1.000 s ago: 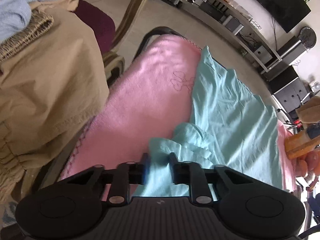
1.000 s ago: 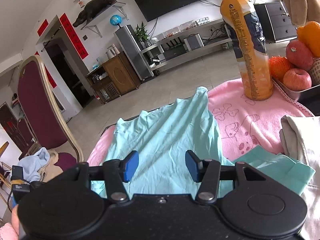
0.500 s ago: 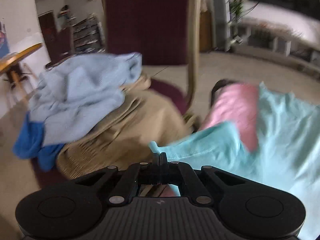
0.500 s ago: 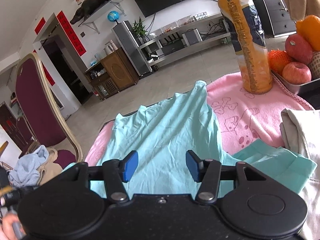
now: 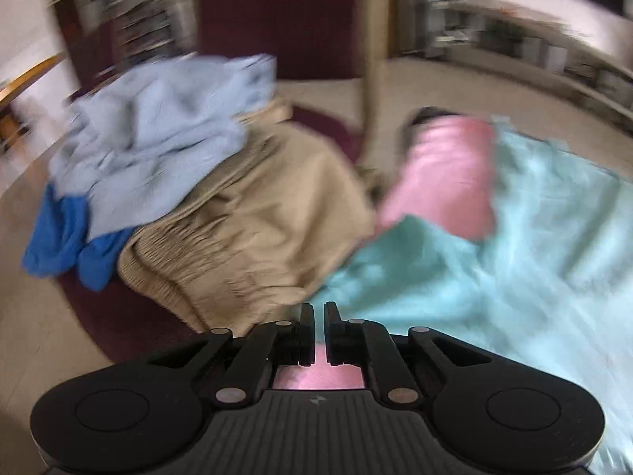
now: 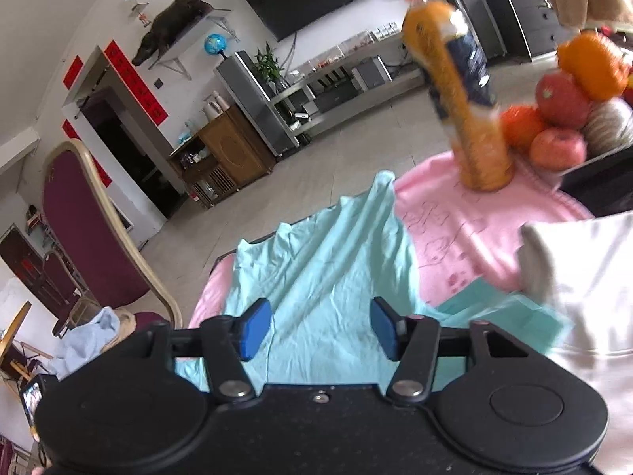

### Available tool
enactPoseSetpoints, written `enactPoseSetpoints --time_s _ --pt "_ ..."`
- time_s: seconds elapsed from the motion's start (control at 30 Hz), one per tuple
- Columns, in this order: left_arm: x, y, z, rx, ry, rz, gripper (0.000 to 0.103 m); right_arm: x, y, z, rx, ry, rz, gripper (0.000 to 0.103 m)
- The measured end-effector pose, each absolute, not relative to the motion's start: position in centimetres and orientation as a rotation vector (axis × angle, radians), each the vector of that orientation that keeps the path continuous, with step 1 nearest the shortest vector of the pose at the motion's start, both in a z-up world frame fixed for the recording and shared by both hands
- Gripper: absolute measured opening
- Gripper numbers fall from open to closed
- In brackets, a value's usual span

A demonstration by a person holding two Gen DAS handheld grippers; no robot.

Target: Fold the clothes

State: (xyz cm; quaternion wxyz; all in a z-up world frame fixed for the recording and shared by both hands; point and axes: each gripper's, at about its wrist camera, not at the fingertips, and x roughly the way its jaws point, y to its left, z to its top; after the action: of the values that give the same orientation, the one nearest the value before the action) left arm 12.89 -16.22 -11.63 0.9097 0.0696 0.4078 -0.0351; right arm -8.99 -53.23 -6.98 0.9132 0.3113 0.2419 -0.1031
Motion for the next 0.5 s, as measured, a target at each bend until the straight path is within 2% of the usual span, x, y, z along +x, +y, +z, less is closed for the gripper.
enactPoseSetpoints --time_s 0.03,0.07,0.17,0.23,0.27,0.37,0.5 --pt "12.3 -16.6 -11.6 0.16 0.846 -0.136 0.019 -9.8 -53.4 -6.7 0.632 0.502 -0.228 0.062" --pt "11.8 -17.2 -12.0 0.18 0.86 -0.195 0.023 -10.5 -53.5 -6.6 0.624 0.511 -0.247 0.062" --pt "11.3 -19.8 -13.7 0.267 0.855 -0.26 0.022 -10.3 -53.6 -8.4 0.583 0.63 -0.325 0.059" --pt "11.2 -21.7 -15.0 0.332 0.824 -0.261 0.016 -8.6 -53.0 -10.7 0.524 0.747 -0.344 0.027" --pt "11.1 -22.4 -15.5 0.356 0.805 -0.263 0.014 -7.6 -52.4 -11.8 0.5 0.804 -0.335 0.023" --pt "11.0 -22.9 -16.6 0.403 0.757 -0.258 0.013 -5.0 -50.3 -14.1 0.441 0.899 -0.252 0.021" --pt "11.9 -22.5 -18.2 0.422 0.858 -0.248 0.013 -2.3 -47.4 -16.0 0.364 0.944 -0.128 0.021"
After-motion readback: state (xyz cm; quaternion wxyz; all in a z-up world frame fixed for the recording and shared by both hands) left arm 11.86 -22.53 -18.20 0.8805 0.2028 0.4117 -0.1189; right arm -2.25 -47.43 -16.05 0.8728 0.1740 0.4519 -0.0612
